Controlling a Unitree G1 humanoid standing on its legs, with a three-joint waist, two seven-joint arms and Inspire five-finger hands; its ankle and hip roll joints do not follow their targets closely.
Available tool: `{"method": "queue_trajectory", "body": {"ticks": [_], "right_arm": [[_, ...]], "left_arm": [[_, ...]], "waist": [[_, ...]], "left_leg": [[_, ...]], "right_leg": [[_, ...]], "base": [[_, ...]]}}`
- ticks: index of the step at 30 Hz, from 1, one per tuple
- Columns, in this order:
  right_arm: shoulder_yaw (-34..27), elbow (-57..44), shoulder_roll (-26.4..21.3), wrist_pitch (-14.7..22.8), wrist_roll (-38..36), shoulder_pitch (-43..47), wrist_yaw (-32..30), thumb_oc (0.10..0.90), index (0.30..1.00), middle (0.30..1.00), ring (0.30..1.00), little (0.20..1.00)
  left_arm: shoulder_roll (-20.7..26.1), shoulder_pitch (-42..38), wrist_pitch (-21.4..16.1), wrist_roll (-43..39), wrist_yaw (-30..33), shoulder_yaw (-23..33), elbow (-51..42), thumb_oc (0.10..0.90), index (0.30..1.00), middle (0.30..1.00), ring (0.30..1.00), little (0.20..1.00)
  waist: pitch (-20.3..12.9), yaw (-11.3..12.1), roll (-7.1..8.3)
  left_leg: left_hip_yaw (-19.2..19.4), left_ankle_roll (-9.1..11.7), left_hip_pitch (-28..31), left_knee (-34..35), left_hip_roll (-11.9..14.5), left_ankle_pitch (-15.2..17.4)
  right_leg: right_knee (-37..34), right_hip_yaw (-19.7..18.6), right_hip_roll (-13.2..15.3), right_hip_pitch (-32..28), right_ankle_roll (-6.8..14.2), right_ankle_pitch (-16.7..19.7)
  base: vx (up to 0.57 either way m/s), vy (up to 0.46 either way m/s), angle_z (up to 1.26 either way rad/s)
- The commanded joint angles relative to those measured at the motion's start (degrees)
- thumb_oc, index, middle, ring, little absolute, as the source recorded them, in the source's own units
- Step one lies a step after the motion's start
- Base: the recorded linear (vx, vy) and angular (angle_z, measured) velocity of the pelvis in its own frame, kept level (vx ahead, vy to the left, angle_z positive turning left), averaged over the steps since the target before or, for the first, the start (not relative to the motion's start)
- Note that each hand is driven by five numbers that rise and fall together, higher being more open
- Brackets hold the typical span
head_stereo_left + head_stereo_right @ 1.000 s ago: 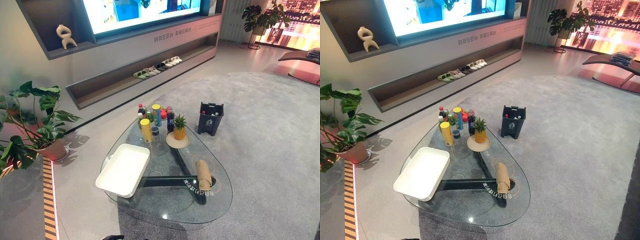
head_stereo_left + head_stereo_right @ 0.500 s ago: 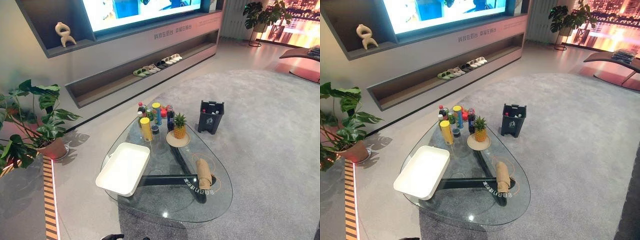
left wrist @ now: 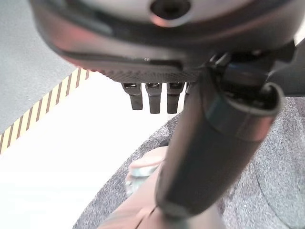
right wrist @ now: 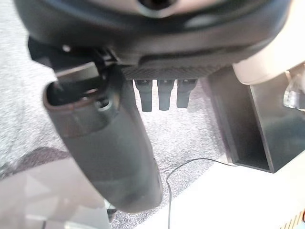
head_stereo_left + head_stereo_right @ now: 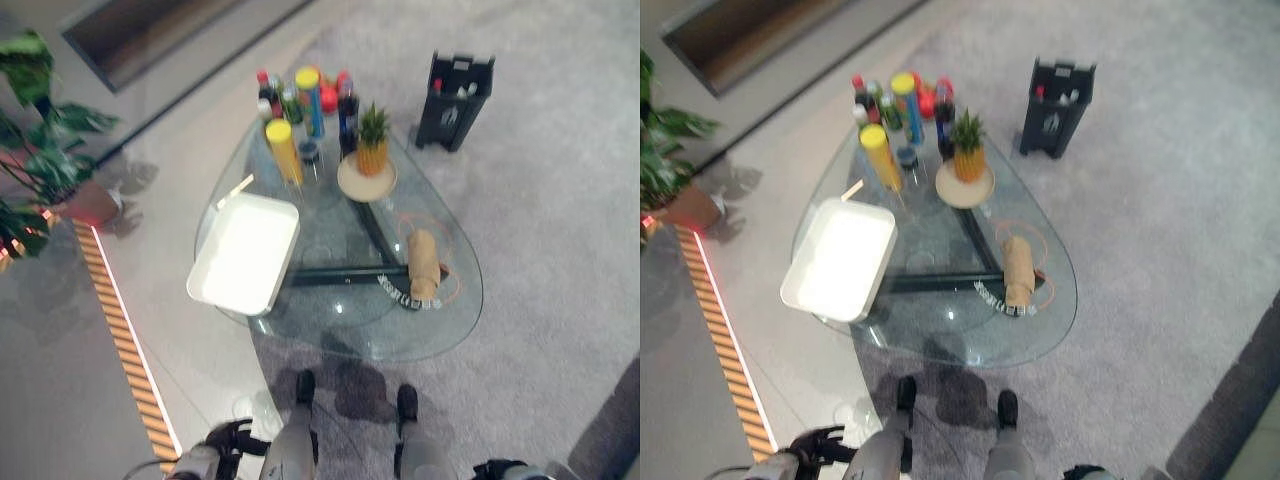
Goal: Wipe the table with a cloth and put it in the basket.
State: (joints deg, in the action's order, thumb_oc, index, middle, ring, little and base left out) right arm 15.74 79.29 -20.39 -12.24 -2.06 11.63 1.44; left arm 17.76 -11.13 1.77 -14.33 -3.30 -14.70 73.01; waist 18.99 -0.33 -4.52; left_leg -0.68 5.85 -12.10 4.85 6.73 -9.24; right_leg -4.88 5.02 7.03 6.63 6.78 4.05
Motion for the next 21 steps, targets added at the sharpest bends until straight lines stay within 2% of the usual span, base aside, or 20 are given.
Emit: {"method": "queue_trajectory", "body": {"ticks": [1, 3, 8, 10, 11, 12, 15, 21], "right_arm": [[0.00, -0.03, -2.68, -2.21, -1.55, 0.85, -0.91, 0.800, 0.900, 0.900, 0.900, 0.900], [0.45, -0.37, -3.45, -1.90, -2.63, 2.05, -1.32, 0.800, 0.900, 0.900, 0.900, 0.900], [0.89, -1.19, -3.93, -1.64, -4.55, 3.85, -2.22, 0.800, 0.900, 0.900, 0.900, 0.900], [0.89, -2.10, -4.25, -2.22, -5.42, 5.41, -2.61, 0.800, 0.900, 0.900, 0.900, 0.900], [0.89, -2.09, -4.25, -2.22, -5.42, 5.43, -2.61, 0.800, 0.900, 0.900, 0.900, 0.900], [1.01, -2.38, -4.36, -2.18, -5.81, 6.24, -2.73, 0.800, 0.900, 0.900, 0.900, 0.900], [0.93, -2.80, -4.20, -2.17, -5.80, 7.06, -3.53, 0.800, 0.900, 0.900, 0.900, 0.900], [1.43, -3.47, -4.12, -1.37, -5.69, 7.52, -4.65, 0.800, 0.900, 0.900, 0.900, 0.900]], "left_arm": [[3.16, -3.70, -1.19, -3.52, 1.78, 1.94, 1.25, 0.800, 0.900, 0.900, 0.900, 0.900], [4.39, -5.71, -2.24, -6.28, 2.29, 2.34, 1.01, 0.800, 0.900, 0.900, 0.900, 0.900], [5.84, -8.28, -2.97, -8.05, 2.37, 2.57, -0.25, 0.800, 0.900, 0.900, 0.900, 0.900], [5.82, -9.77, -3.22, -8.50, 3.07, 2.19, -1.05, 0.800, 0.900, 0.900, 0.900, 0.900], [5.82, -9.78, -3.22, -8.50, 3.07, 2.19, -1.05, 0.800, 0.900, 0.900, 0.900, 0.900], [5.89, -10.42, -3.44, -8.73, 3.31, 1.93, -1.51, 0.800, 0.900, 0.900, 0.900, 0.900], [5.63, -10.71, -3.52, -9.00, 3.74, 1.58, -2.30, 0.800, 0.900, 0.900, 0.900, 0.900], [5.30, -10.30, -3.60, -9.43, 4.64, 0.56, -3.93, 0.800, 0.900, 0.900, 0.900, 0.900]], "waist": [[3.27, -0.11, 2.19], [5.50, -0.23, 2.46], [7.96, -0.46, 2.93], [9.35, -0.41, 3.19], [9.22, -0.40, 3.19], [10.04, -0.35, 3.26], [10.80, -0.36, 3.07], [10.80, -0.45, 2.68]], "left_leg": [[1.39, -2.10, -0.52, -1.74, -0.98, 2.99], [0.80, -2.06, -4.78, -6.49, -1.22, 3.56], [-0.17, -2.22, -12.23, -15.60, -1.90, 5.13], [-0.49, -2.63, -17.44, -21.45, -2.30, 6.44], [-0.48, -2.63, -17.67, -21.60, -2.31, 6.50], [-0.80, -2.91, -20.53, -25.21, -2.39, 7.50], [-0.99, -3.49, -24.49, -30.13, -2.16, 9.60], [-1.91, -4.38, -31.17, -37.38, -1.86, 12.38]], "right_leg": [[7.03, -0.74, 2.82, 7.42, -0.77, 0.60], [11.17, -0.97, 2.84, 11.39, -1.13, -0.18], [18.32, -1.59, 2.86, 17.98, -1.75, -1.91], [23.71, -2.24, 2.84, 22.87, -2.07, -3.30], [23.85, -2.27, 2.85, 23.10, -2.06, -3.35], [27.13, -2.86, 2.65, 25.67, -2.47, -4.37], [32.34, -3.68, 1.86, 29.69, -3.15, -6.44], [39.03, -4.93, 0.72, 36.53, -4.30, -8.55]], "base": [[-0.16, -0.001, -0.03], [-0.19, -0.022, -0.04], [-0.12, -0.042, 0.06], [-0.10, -0.044, 0.14], [-0.07, -0.040, 0.14], [-0.02, -0.025, 0.17], [0.01, -0.015, 0.10], [0.05, -0.007, -0.11]]}}
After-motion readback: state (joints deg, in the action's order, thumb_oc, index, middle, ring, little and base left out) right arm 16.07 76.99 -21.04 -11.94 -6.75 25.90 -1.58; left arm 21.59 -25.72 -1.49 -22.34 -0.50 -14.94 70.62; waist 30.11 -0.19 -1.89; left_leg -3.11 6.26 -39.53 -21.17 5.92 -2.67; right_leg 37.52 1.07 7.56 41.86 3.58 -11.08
